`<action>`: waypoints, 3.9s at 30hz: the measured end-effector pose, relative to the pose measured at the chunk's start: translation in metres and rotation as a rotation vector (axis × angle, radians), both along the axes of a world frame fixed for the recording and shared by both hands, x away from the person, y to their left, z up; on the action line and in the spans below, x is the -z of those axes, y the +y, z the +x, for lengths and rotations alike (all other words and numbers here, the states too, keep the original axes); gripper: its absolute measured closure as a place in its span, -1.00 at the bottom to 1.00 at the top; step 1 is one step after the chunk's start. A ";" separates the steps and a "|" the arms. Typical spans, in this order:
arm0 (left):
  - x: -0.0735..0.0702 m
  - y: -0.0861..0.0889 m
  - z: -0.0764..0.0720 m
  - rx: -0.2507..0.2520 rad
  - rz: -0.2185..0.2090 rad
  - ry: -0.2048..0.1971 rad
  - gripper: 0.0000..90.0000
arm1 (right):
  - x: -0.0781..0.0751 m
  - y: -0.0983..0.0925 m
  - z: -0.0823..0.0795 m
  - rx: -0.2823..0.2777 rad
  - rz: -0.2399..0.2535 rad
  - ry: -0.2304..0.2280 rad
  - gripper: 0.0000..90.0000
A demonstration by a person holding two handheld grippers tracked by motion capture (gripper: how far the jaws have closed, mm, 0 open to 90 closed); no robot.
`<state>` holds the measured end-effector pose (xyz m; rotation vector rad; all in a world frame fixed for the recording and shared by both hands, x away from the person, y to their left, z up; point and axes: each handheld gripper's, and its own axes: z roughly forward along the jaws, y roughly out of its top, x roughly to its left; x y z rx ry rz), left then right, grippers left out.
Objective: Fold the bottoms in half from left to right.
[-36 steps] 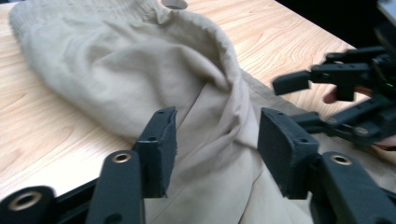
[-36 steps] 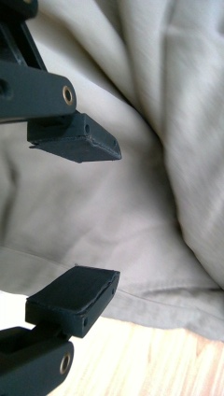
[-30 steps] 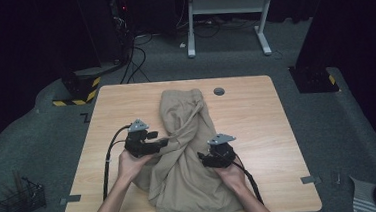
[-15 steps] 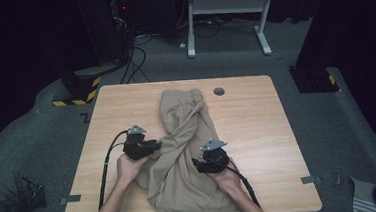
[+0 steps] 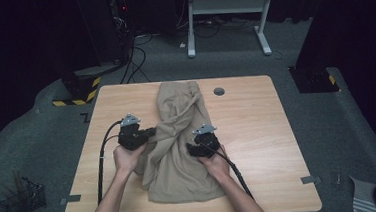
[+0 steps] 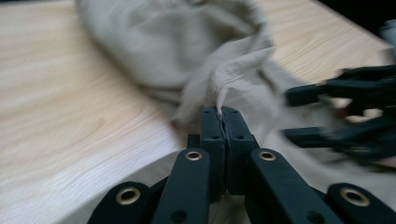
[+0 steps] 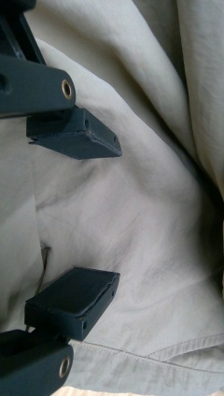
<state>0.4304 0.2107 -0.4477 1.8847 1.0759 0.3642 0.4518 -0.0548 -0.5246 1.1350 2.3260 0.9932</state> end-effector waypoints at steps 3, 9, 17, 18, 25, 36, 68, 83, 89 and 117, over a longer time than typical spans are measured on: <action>0.000 -0.016 -0.007 0.048 -0.001 -0.003 0.97 | 0.000 0.004 0.008 0.012 -0.002 -0.004 -0.24; 0.021 -0.049 -0.005 0.115 0.020 0.049 0.97 | 0.000 0.002 0.024 0.033 0.002 0.002 -0.24; 0.013 -0.046 -0.022 0.111 0.025 -0.011 0.36 | -0.011 -0.022 0.006 0.013 0.034 -0.017 -0.23; 0.011 -0.042 -0.025 0.101 0.017 -0.020 0.26 | -0.014 -0.027 0.001 0.006 0.040 -0.021 -0.23; 0.012 -0.010 -0.032 0.008 -0.031 -0.026 -0.08 | -0.015 -0.052 -0.030 -0.035 0.074 -0.013 -0.23; 0.044 0.013 -0.012 -0.097 0.050 0.069 -0.08 | -0.005 -0.028 -0.044 -0.147 0.042 0.003 -0.18; 0.043 -0.052 -0.049 0.221 0.076 0.040 0.75 | -0.003 -0.021 -0.009 -0.004 -0.010 -0.015 -0.13; 0.038 -0.027 -0.072 0.131 0.032 0.007 0.07 | 0.000 -0.040 -0.009 0.003 0.006 -0.003 -0.14; 0.015 -0.019 -0.073 0.116 0.002 -0.049 -0.01 | 0.000 -0.040 -0.009 0.003 0.006 -0.003 -0.14; 0.028 0.006 -0.047 0.043 -0.050 0.033 0.08 | -0.001 -0.044 -0.035 -0.091 -0.002 0.001 -0.11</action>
